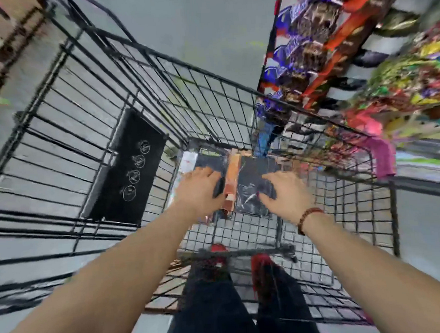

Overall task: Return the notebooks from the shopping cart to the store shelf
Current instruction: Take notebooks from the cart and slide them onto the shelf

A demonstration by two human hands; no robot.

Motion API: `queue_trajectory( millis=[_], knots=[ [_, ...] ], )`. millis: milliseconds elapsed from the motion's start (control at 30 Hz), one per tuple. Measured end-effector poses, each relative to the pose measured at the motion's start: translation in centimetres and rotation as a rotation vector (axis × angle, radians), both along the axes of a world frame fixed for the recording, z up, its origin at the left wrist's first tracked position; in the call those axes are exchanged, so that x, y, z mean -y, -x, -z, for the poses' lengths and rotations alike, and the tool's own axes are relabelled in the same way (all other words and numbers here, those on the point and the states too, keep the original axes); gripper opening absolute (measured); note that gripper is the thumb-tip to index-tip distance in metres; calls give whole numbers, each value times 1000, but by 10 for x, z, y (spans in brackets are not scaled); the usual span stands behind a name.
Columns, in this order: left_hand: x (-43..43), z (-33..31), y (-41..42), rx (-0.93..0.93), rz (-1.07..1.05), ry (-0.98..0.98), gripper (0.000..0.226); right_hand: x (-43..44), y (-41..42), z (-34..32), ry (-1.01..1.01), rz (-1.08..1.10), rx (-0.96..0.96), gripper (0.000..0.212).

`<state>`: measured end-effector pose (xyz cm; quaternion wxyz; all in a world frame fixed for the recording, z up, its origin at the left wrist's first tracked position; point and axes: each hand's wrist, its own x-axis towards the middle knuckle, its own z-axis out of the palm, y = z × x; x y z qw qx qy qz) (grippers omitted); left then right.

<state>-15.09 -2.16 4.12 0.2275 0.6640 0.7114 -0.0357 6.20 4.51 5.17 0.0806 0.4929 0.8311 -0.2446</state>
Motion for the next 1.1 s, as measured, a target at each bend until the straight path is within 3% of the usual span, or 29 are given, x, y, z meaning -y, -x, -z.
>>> queue_trajectory(
  millis=[200, 333, 533, 600, 800, 933, 1100],
  knots=[
    [-15, 52, 20, 66, -41, 20, 57, 5, 16, 64, 92, 238, -10, 51],
    [-22, 87, 22, 126, -66, -13, 55, -1, 20, 104, 109, 508, -58, 57],
    [-21, 118, 15, 162, -58, -15, 58, -8, 24, 143, 188, 773, -139, 90],
    [-19, 121, 16, 186, -70, -39, 56, -8, 26, 151, 169, 792, -124, 93],
    [-17, 135, 16, 210, -73, -120, 46, -4, 13, 172, 169, 899, -188, 68],
    [-16, 134, 15, 232, -94, -114, 47, -1, 5, 163, 221, 920, -281, 27],
    [-14, 134, 12, 344, -186, -97, 42, 1, -10, 159, 203, 1086, -503, 18]
  ],
)
